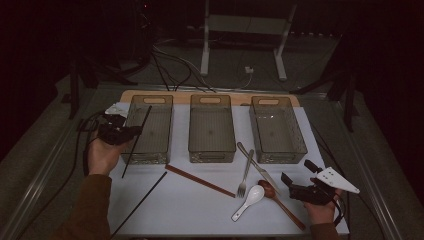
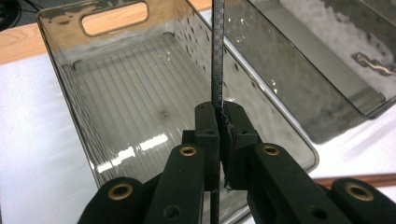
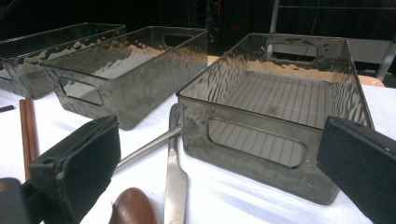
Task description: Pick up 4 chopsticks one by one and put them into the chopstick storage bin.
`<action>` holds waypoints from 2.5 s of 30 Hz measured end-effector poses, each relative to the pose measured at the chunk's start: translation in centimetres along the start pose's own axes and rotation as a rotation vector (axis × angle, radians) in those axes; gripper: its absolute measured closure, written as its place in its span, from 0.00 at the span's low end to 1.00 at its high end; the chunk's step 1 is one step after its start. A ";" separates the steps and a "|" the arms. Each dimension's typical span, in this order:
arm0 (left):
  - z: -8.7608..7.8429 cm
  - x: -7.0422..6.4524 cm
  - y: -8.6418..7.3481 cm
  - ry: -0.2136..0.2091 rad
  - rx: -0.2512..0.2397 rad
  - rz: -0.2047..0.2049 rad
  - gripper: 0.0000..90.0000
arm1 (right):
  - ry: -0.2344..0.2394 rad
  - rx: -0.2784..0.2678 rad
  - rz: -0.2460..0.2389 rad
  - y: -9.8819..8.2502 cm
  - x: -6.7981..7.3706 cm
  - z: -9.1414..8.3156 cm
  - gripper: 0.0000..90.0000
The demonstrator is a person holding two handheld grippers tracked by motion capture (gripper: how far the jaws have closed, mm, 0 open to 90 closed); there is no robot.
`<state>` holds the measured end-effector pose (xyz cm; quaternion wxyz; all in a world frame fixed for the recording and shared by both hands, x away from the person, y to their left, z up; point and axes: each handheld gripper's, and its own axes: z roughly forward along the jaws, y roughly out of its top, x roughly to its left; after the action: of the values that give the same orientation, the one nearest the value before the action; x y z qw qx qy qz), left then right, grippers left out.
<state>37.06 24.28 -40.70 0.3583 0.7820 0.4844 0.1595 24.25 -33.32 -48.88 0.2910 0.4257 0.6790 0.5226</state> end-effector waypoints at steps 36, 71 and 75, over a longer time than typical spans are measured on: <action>2.5 1.7 3.1 0.010 -0.058 -0.077 0.97 | 0.007 0.004 -0.002 0.0 0.1 0.2 0.00; 3.0 2.5 2.4 0.033 -0.158 -0.166 0.02 | 0.005 -0.003 0.001 0.0 -0.1 -0.1 0.00; 2.2 2.2 1.6 0.020 -0.150 -0.130 0.01 | 0.005 -0.004 0.001 0.0 -0.1 -0.1 0.00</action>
<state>40.46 24.88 -41.24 0.4205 0.7184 0.5243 0.1792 24.25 -33.45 -48.85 0.2897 0.4241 0.6784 0.5253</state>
